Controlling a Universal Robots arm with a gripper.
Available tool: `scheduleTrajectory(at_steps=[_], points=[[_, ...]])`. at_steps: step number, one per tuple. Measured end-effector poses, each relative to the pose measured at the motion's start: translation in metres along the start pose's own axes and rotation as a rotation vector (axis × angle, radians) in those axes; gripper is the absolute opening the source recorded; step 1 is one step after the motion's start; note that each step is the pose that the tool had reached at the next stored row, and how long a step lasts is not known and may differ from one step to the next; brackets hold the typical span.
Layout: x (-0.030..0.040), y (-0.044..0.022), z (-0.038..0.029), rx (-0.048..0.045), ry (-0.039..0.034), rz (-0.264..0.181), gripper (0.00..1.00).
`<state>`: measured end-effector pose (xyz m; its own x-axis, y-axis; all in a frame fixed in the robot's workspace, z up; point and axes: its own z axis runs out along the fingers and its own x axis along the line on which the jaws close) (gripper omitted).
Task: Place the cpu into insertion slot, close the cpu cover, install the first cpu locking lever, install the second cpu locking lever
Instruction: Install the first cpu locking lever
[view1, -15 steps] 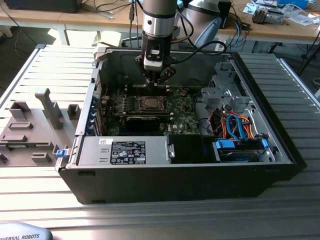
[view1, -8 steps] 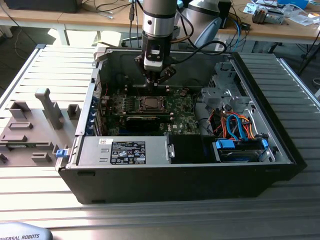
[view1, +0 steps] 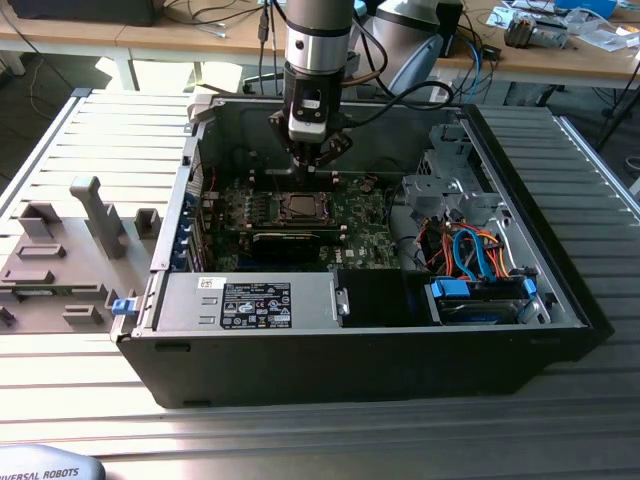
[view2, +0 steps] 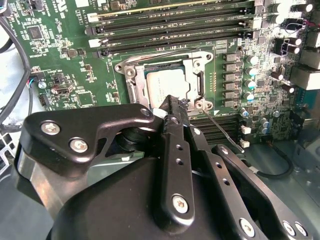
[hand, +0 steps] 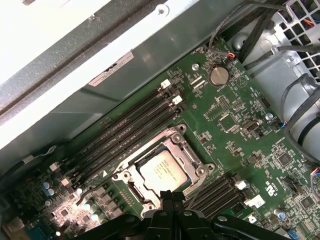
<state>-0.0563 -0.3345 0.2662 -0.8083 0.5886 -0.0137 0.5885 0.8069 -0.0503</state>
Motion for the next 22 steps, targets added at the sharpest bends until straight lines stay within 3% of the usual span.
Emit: scheduleTrajectory(at_steps=[22], points=[[0.0,0.0,0.0002,-0.0003,-0.001,-0.02,0.11]])
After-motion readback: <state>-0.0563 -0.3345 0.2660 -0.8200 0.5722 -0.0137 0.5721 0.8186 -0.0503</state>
